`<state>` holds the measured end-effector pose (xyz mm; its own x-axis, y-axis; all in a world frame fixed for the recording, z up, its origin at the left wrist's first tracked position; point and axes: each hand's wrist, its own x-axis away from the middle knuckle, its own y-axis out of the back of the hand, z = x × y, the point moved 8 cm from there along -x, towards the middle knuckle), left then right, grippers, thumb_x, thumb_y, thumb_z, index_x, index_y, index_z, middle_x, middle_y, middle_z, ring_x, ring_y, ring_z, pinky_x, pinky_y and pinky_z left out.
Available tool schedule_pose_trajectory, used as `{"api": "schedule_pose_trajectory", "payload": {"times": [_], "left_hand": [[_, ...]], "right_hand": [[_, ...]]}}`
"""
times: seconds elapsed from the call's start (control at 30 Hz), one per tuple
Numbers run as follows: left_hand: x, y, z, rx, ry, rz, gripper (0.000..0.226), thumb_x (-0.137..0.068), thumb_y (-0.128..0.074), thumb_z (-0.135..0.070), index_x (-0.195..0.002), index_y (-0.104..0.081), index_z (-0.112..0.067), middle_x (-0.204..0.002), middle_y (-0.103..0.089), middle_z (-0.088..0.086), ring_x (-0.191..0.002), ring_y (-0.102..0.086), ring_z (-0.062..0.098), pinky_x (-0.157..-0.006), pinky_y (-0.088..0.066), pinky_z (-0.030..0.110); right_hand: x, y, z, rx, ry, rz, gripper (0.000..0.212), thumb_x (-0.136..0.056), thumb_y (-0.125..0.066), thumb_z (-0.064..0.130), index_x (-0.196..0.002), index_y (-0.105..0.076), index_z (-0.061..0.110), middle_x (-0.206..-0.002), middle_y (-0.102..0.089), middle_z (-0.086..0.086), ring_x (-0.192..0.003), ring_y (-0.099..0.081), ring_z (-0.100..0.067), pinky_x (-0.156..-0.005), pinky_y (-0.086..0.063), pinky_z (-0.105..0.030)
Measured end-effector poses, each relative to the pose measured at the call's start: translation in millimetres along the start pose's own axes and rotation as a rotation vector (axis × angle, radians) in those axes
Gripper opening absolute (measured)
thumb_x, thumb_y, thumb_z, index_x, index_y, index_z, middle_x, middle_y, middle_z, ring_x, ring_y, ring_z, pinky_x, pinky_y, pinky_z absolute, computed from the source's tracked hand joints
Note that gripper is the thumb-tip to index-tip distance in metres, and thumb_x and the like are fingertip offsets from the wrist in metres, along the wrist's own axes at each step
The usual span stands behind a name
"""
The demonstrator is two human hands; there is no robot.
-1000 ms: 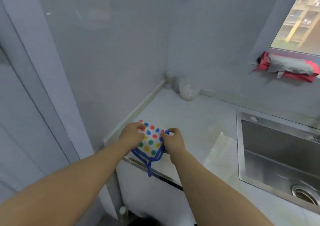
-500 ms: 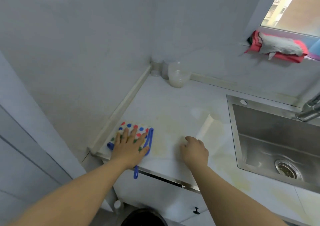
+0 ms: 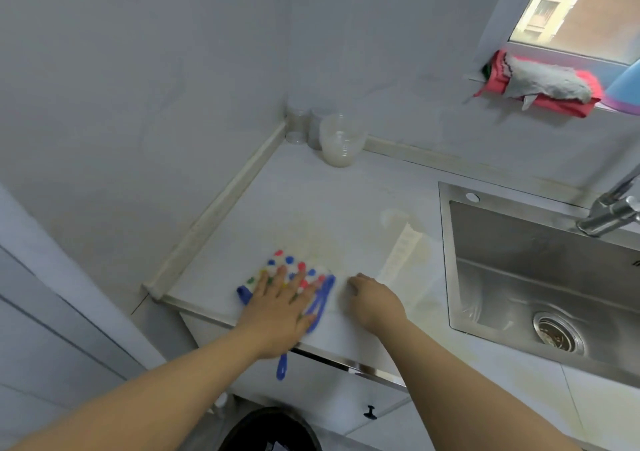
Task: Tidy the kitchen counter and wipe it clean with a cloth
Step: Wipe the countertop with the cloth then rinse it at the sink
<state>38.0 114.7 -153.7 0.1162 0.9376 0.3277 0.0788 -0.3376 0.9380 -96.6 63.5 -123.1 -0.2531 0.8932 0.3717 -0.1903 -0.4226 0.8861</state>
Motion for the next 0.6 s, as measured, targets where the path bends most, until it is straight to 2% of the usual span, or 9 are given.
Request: {"api": "schedule_pose_trajectory", "payload": {"times": [0.07, 0.1, 0.13, 0.2, 0.23, 0.37, 0.5, 0.6], "left_hand": [[2, -4, -5, -0.038, -0.079, 0.02, 0.056, -0.092, 0.001, -0.057, -0.136, 0.028, -0.035, -0.147, 0.032, -0.009, -0.144, 0.023, 0.024, -0.115, 0.015, 0.04], [-4, -1, 4, -0.031, -0.031, 0.014, 0.062, -0.085, 0.007, -0.06, -0.139, 0.026, -0.035, -0.149, 0.032, -0.007, -0.144, 0.022, 0.024, -0.116, 0.013, 0.04], [-10, 4, 16, 0.003, 0.076, 0.005, 0.066, -0.085, 0.006, -0.061, -0.143, 0.022, -0.034, -0.152, 0.029, -0.005, -0.145, 0.02, 0.025, -0.117, 0.012, 0.041], [-15, 9, 29, 0.076, 0.268, -0.015, 0.061, -0.097, -0.008, -0.053, -0.148, 0.017, -0.03, -0.156, 0.024, -0.001, -0.145, 0.019, 0.028, -0.118, 0.01, 0.045], [-13, 8, 24, 0.087, 0.287, -0.008, 0.061, -0.099, -0.012, -0.05, -0.148, 0.017, -0.029, -0.156, 0.024, 0.0, -0.145, 0.019, 0.03, -0.118, 0.01, 0.046], [-2, 3, -11, -0.016, 0.071, 0.032, 0.057, -0.098, -0.01, -0.051, -0.139, 0.026, -0.036, -0.156, 0.024, -0.002, -0.145, 0.021, 0.026, -0.117, 0.012, 0.042], [-12, 9, 13, 0.039, 0.241, 0.037, 0.059, -0.1, -0.015, -0.049, -0.147, 0.017, -0.034, -0.156, 0.024, -0.001, -0.145, 0.018, 0.028, -0.118, 0.009, 0.045], [-12, 5, 4, -0.031, 0.133, 0.057, 0.06, -0.097, -0.011, -0.053, -0.147, 0.016, -0.035, -0.157, 0.023, 0.001, -0.145, 0.02, 0.029, -0.117, 0.01, 0.045]], "right_hand": [[0, 1, 0, -0.015, 0.008, 0.005, 0.035, -0.094, -0.03, 0.006, -0.123, -0.051, 0.007, -0.126, -0.051, -0.008, -0.121, -0.048, -0.027, -0.097, -0.04, -0.032], [0, 1, 0, -0.018, 0.016, 0.008, 0.036, -0.094, -0.031, 0.005, -0.123, -0.051, 0.006, -0.127, -0.05, -0.008, -0.122, -0.047, -0.027, -0.097, -0.039, -0.032], [1, 1, -2, -0.02, 0.027, 0.01, 0.035, -0.093, -0.031, 0.003, -0.122, -0.051, 0.005, -0.127, -0.049, -0.009, -0.123, -0.046, -0.027, -0.098, -0.038, -0.032], [1, -1, -3, -0.015, 0.05, 0.011, 0.033, -0.092, -0.032, 0.002, -0.119, -0.051, 0.003, -0.126, -0.048, -0.009, -0.126, -0.044, -0.026, -0.097, -0.037, -0.03], [2, -1, -3, -0.015, 0.058, 0.004, 0.033, -0.092, -0.032, 0.002, -0.119, -0.051, 0.003, -0.126, -0.048, -0.009, -0.126, -0.043, -0.026, -0.097, -0.037, -0.03], [5, 3, -3, 0.007, 0.082, -0.03, 0.032, -0.095, -0.032, 0.006, -0.122, -0.049, 0.006, -0.127, -0.05, -0.009, -0.12, -0.047, -0.026, -0.095, -0.041, -0.033], [7, 8, -4, 0.018, 0.064, -0.054, 0.038, -0.094, -0.032, 0.007, -0.131, -0.039, 0.01, -0.125, -0.054, -0.01, -0.115, -0.051, -0.029, -0.084, -0.042, -0.033], [4, 13, -5, -0.024, 0.014, -0.084, 0.041, -0.094, -0.032, 0.008, -0.135, -0.034, 0.011, -0.114, -0.06, -0.012, -0.102, -0.057, -0.031, -0.072, -0.04, -0.032]]}}
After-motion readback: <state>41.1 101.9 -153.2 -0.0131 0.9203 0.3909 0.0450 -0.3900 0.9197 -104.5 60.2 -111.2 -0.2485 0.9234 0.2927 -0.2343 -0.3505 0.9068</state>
